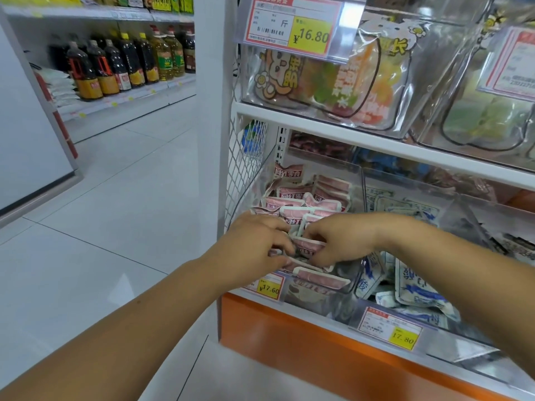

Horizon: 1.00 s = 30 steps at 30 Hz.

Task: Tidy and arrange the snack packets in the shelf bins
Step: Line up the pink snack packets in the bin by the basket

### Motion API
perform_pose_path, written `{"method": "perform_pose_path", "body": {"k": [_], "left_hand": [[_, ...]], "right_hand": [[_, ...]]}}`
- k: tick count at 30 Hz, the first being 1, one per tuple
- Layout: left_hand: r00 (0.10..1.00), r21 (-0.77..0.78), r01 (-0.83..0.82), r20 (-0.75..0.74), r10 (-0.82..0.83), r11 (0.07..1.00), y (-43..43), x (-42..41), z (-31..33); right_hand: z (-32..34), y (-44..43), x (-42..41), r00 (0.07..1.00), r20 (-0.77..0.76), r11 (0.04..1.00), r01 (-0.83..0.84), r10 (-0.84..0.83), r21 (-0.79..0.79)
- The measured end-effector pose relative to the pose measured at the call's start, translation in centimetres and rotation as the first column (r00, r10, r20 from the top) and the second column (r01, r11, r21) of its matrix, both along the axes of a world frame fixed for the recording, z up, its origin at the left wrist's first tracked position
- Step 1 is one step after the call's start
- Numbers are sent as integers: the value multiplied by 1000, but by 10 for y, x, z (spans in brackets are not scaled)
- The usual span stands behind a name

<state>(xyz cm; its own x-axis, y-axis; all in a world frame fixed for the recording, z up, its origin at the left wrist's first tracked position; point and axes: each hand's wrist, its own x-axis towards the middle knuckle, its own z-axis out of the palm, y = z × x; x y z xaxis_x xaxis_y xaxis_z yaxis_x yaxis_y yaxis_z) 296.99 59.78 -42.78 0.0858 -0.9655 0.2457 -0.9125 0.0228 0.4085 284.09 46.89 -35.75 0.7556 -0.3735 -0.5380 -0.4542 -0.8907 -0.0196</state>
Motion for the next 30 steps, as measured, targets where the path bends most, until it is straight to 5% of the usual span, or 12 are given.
{"method": "perform_pose_path", "body": {"k": [4,9,15,25,30], "left_hand": [[999,30,-36,32,35,999,-2,-2,-2],[997,68,15,-76,-10,998,5,3,1],[997,76,29,-77,-23,997,5,4,2],[985,-182,-103,-153,75,978,-17,-24,0],[978,-106,-109,-187,87,988,-10,-16,-8]], "right_hand": [[2,-2,6,999,-40,998,8,-6,61],[-2,-2,4,989,-142,997,-54,46,-49],[-22,-5,-4,987,37,960,-145,158,-240],[10,-24,-1,992,72,986,87,-99,144],[-6,-22,-11,991,-71,992,-116,112,-55]]}}
